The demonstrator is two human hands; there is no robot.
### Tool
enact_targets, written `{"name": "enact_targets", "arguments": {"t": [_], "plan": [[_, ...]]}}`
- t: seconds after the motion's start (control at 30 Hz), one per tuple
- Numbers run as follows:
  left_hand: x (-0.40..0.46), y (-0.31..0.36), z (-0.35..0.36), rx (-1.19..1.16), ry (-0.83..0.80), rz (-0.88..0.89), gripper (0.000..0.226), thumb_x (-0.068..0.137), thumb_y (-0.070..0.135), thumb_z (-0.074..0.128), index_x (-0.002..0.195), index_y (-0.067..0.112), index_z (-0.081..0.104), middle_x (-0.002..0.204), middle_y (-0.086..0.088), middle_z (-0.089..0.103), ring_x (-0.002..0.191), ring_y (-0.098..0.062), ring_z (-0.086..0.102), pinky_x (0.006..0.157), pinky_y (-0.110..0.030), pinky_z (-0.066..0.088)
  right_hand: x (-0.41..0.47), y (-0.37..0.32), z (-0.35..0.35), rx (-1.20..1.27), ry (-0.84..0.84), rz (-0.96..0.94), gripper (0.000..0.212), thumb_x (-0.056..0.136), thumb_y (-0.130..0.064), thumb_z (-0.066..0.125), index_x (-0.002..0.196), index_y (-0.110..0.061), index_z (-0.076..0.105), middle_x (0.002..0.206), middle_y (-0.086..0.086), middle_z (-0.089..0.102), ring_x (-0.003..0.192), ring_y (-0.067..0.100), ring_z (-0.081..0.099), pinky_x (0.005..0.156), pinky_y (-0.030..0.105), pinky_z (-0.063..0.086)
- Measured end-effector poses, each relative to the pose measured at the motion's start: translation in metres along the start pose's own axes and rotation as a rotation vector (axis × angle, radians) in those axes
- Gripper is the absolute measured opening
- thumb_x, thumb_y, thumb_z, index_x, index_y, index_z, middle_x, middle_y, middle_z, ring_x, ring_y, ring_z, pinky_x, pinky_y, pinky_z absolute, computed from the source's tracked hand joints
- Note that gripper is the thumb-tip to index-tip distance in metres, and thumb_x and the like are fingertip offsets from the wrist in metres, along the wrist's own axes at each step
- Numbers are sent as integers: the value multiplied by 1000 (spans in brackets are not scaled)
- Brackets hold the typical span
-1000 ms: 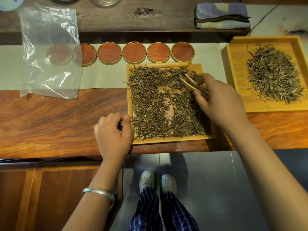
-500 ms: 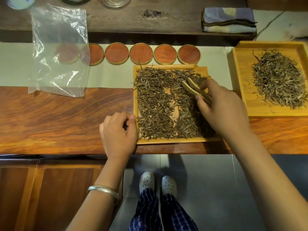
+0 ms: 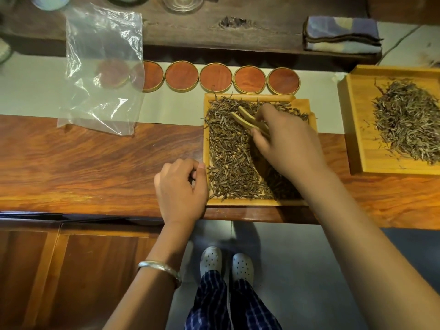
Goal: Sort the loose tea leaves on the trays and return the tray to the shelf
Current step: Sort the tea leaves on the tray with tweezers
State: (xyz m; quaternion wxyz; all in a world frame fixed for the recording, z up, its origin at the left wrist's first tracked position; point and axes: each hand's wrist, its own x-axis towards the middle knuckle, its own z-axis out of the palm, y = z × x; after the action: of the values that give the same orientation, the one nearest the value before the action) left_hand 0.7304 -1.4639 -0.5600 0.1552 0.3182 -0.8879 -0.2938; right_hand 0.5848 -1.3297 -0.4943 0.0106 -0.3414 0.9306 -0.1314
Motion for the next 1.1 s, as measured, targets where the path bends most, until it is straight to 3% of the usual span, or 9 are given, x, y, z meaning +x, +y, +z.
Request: {"name": "enact_targets", "arguments": {"t": [0.3,0.47,0.67,0.93,1.1], "plan": [[0,0,-1,-10,5,20,28,92,28,51,67,29,38,66,14,39,70,-12,36,70,-29,23,-28,19,-8,29,4,72,20,91,-35,55,105,-21,50,82,2,63,65,18,51,50,27,40],[0,-2,-1,0,7,12,26,91,28,51,66,21,48,67,13,44,71,-13,38,71,-29,22,-3,5,-4,80,84,80,22,91,-35,55,107,-19,52,90,5,66,79,28,61,59,32,44],[0,-1,-1,7,18,1,26,90,27,54,66,20,48,66,14,41,69,-6,27,69,-27,17,3,2,7,90,-20,102,24,91,-32,55,108,-17,50,90,11,66,80,33,61,58,36,48],[-2,-1,0,1,7,4,25,91,28,52,67,23,47,66,13,42,69,-7,30,69,-27,18,-40,10,-19,116,0,72,22,89,-34,58,107,-23,52,84,5,65,64,20,52,52,26,38],[-1,1,1,4,4,1,26,91,28,52,67,24,45,66,13,42,70,-8,33,71,-28,20,-48,-3,-15,128,-120,-26,21,88,-38,56,104,-25,52,82,-2,62,63,18,53,48,24,31]]}}
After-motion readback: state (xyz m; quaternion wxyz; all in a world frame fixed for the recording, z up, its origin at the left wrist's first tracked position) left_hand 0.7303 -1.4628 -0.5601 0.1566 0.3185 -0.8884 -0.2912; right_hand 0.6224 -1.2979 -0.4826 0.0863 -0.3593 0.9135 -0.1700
